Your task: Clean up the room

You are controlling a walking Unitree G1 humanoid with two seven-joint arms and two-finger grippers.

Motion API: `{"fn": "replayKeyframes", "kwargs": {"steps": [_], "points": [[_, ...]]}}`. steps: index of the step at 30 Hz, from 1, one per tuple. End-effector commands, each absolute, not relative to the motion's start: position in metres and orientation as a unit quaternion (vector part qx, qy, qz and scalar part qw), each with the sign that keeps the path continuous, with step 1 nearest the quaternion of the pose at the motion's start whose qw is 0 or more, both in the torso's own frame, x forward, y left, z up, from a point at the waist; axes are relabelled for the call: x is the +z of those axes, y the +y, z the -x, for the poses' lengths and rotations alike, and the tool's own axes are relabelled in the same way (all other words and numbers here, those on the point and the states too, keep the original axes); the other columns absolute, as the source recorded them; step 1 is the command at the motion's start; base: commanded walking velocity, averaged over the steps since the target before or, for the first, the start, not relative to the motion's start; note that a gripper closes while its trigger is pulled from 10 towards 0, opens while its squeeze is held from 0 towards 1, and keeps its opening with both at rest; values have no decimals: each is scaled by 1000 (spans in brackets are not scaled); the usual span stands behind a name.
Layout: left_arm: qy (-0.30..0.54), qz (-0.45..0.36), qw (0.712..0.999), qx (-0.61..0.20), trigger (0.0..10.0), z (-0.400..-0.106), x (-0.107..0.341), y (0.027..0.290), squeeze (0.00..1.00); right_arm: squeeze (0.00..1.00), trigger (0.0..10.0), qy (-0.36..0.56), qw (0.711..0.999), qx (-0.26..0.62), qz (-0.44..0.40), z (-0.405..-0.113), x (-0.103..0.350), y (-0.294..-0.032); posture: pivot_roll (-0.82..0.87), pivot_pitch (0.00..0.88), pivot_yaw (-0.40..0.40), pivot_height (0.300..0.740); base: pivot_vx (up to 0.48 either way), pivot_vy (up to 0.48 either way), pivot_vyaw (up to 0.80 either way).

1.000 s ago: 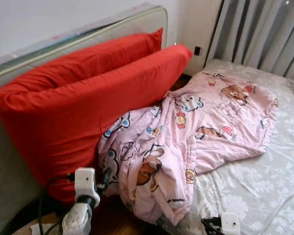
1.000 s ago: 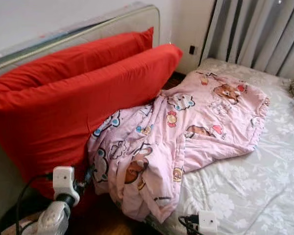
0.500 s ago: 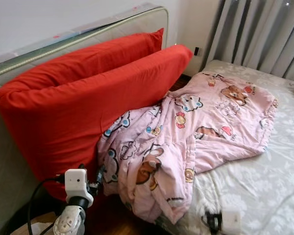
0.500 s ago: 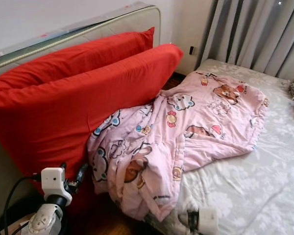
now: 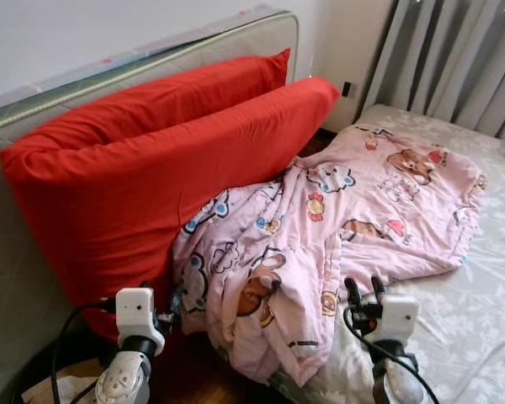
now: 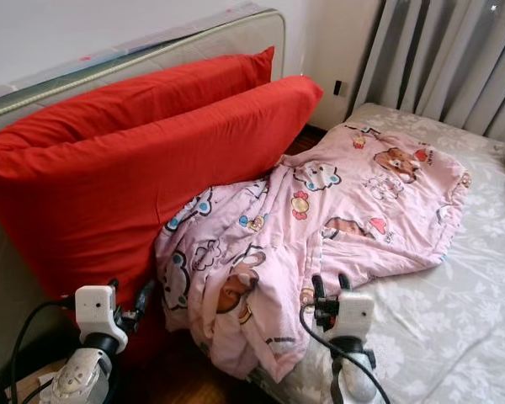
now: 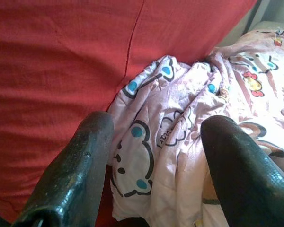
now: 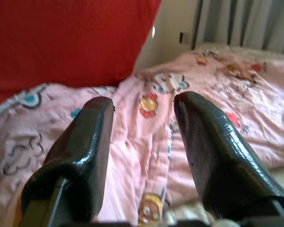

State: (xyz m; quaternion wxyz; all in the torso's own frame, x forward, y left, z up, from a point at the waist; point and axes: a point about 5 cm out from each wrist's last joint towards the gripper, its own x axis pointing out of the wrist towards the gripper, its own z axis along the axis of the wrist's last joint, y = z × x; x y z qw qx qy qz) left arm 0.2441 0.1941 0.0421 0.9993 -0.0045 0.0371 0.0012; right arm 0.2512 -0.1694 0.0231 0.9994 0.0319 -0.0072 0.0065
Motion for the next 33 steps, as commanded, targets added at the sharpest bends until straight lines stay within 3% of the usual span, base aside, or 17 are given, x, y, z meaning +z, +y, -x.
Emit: {"fn": "replayKeyframes", "kwargs": {"steps": [1, 8, 20, 33], "points": [[33, 7, 999, 3, 10000, -248, 48, 194, 0, 0, 10000, 5, 999, 6, -38, -249, 21, -166, -53, 0, -12, 725, 0, 0, 0], [52, 4, 999, 7, 10000, -251, 46, 195, 0, 0, 10000, 23, 999, -1, -41, -253, 19, -167, -56, 5, -6, 725, 0, 74, 0], [48, 6, 999, 9, 10000, -253, 50, 196, 0, 0, 10000, 28, 998, -8, -47, -254, 25, -163, -51, 28, -3, 725, 0, 368, 0], [48, 10, 999, 7, 10000, -253, 52, 196, 0, 0, 10000, 35, 998, -10, -50, -253, 26, -161, -50, 31, -5, 725, 0, 37, 0]]}}
